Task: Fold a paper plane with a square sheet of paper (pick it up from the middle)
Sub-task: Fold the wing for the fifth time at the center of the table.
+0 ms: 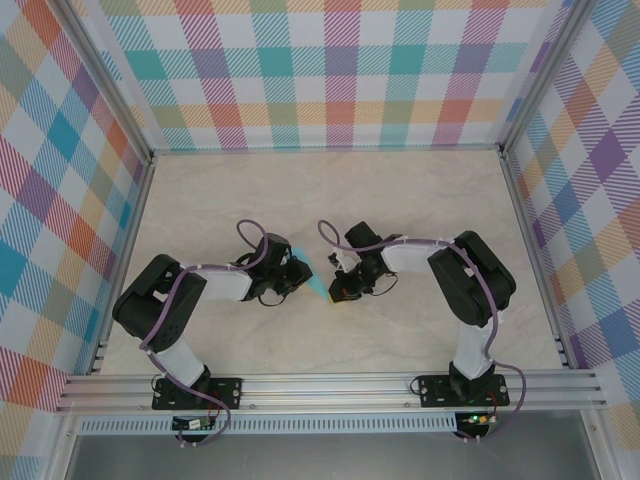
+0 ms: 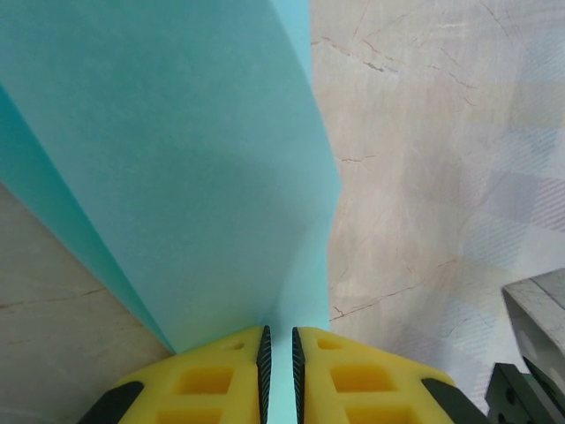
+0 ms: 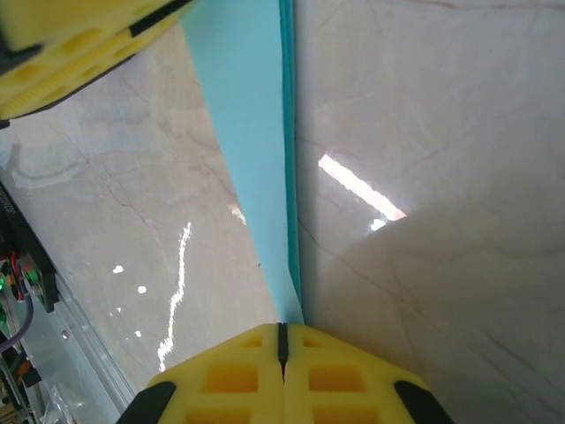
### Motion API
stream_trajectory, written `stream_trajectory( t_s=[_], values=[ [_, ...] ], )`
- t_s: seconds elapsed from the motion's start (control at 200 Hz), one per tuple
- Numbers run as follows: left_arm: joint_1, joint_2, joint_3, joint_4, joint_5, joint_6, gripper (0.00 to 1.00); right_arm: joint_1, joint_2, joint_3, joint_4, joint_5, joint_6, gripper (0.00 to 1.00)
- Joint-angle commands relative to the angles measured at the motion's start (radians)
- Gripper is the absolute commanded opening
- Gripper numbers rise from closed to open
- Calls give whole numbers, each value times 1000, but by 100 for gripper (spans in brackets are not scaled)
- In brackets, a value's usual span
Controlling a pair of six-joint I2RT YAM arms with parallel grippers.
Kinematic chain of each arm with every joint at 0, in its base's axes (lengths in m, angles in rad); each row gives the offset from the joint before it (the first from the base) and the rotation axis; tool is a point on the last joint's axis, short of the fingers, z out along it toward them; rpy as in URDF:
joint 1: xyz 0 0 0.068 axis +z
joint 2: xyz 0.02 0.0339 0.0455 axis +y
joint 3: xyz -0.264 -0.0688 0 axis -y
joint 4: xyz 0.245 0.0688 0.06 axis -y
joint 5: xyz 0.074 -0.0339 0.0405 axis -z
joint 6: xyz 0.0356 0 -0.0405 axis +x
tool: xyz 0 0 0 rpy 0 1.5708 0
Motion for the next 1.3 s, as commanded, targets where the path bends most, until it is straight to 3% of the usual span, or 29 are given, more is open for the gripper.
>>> stream_trajectory(
  t_s=[0.0,0.39,1.295],
  values=[
    [-3,3,13,-42,-7,21,17,4,-53,10,40,-1,28,0],
    [-3,-9,21,-48,3,37,17,29,69,121,106,28,57,0],
    [9,20,68,-13,29,223,16,33,99,41,36,121,-22,0]
  ],
)
